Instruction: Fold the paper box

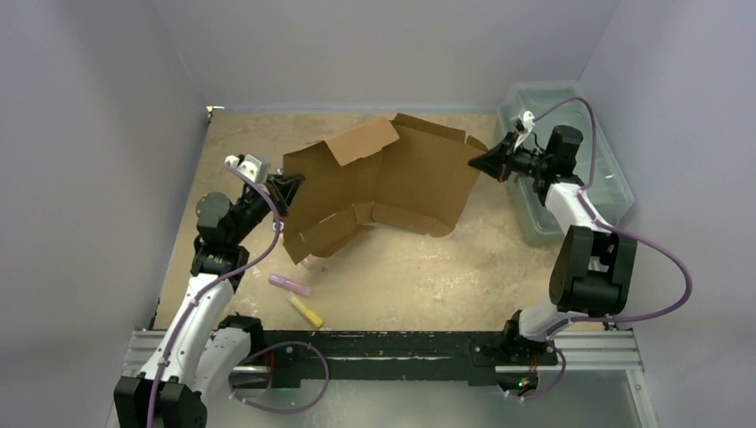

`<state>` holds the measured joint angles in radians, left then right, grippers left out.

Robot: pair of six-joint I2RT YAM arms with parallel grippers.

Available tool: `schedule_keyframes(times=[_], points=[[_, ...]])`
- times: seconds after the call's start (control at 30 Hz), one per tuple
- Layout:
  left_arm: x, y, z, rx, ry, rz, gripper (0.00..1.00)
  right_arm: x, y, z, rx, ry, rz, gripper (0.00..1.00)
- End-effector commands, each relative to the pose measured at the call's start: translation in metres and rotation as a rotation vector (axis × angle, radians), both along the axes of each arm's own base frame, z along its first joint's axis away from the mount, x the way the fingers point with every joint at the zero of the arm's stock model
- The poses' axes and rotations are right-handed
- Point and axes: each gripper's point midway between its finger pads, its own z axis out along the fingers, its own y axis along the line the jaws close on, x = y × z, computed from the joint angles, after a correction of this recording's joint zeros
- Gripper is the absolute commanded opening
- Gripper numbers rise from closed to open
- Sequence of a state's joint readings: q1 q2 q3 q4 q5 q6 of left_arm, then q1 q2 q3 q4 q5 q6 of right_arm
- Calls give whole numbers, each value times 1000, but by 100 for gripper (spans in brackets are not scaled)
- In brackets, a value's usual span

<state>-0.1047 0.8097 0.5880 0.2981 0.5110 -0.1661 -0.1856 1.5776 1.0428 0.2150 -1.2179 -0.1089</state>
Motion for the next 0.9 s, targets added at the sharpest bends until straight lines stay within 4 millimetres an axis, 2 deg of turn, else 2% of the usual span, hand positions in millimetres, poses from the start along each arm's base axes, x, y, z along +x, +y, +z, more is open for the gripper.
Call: schedule_keyframes(times=[0.0, 0.1, 0.17, 0.27, 0.4, 0.57, 0.7, 0.87], points=[[0, -3, 19, -164, -35, -5, 0, -7, -7, 40, -93, -132, -30, 0], [4, -10, 20, -238, -34, -47, 0, -16, -10, 63, -134, -206, -62, 0], [11, -15, 18, -263, -15, -75, 4, -22, -17, 71, -173, -229, -117, 0], [22, -20, 15, -282, 14, -100, 19, -25, -28, 79, -213, -260, -206, 0], [34, -21, 6, -250, 74, -92, 41, -26, -41, 76, -236, -250, -293, 0], [35, 0, 4, -140, 94, 43, 63, -23, -52, 66, -233, -204, -332, 0], [21, 16, 22, -53, 61, 120, 76, -23, -52, 57, -227, -176, -323, 0], [4, 21, 64, -52, 14, 141, 84, -22, -51, 52, -221, -156, -315, 0]])
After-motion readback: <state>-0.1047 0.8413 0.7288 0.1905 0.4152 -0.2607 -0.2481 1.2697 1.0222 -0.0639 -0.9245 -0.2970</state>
